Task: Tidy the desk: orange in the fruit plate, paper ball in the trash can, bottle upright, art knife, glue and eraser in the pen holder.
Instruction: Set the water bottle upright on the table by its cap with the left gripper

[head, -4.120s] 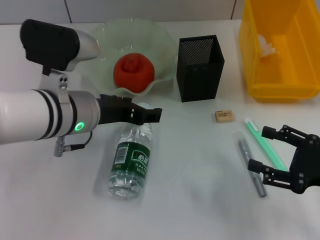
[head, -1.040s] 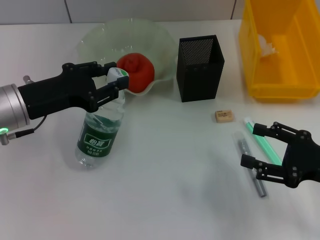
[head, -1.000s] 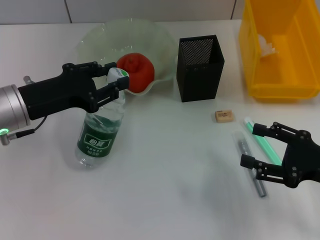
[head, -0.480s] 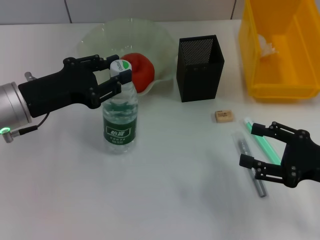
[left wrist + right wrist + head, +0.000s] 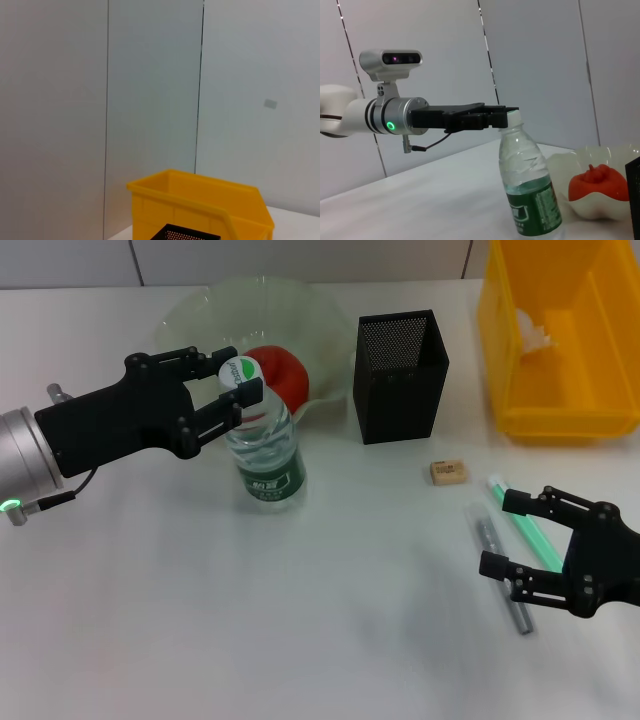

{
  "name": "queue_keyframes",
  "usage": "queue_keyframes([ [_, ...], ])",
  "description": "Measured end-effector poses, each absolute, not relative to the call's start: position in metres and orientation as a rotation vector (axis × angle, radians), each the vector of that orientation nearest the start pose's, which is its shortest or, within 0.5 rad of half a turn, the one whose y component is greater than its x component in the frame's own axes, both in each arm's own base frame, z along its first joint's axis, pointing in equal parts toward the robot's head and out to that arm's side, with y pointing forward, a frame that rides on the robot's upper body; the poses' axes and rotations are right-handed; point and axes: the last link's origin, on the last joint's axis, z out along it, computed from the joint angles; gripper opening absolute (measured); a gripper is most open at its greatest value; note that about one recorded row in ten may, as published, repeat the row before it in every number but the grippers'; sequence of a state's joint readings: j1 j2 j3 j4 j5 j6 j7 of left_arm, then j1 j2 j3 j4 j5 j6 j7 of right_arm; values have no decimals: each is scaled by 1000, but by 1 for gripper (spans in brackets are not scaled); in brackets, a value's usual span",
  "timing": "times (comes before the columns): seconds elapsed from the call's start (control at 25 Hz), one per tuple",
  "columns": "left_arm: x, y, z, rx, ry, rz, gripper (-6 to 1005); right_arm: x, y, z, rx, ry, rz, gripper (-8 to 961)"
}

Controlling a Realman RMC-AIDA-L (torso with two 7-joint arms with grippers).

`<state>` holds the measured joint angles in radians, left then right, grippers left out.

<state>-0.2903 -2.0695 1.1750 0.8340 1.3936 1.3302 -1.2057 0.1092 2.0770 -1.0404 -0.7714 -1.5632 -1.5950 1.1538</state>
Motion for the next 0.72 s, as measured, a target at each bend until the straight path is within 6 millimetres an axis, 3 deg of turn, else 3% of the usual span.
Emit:
queue_keyframes([
  [0.56, -245, 320, 6, -2481, -364, -890, 549, 302, 235, 1, -2596, 533, 870, 827],
  [0.72, -245, 320, 16, -2447, -351, -899, 580, 299, 237, 8, -2590, 547, 880, 826],
])
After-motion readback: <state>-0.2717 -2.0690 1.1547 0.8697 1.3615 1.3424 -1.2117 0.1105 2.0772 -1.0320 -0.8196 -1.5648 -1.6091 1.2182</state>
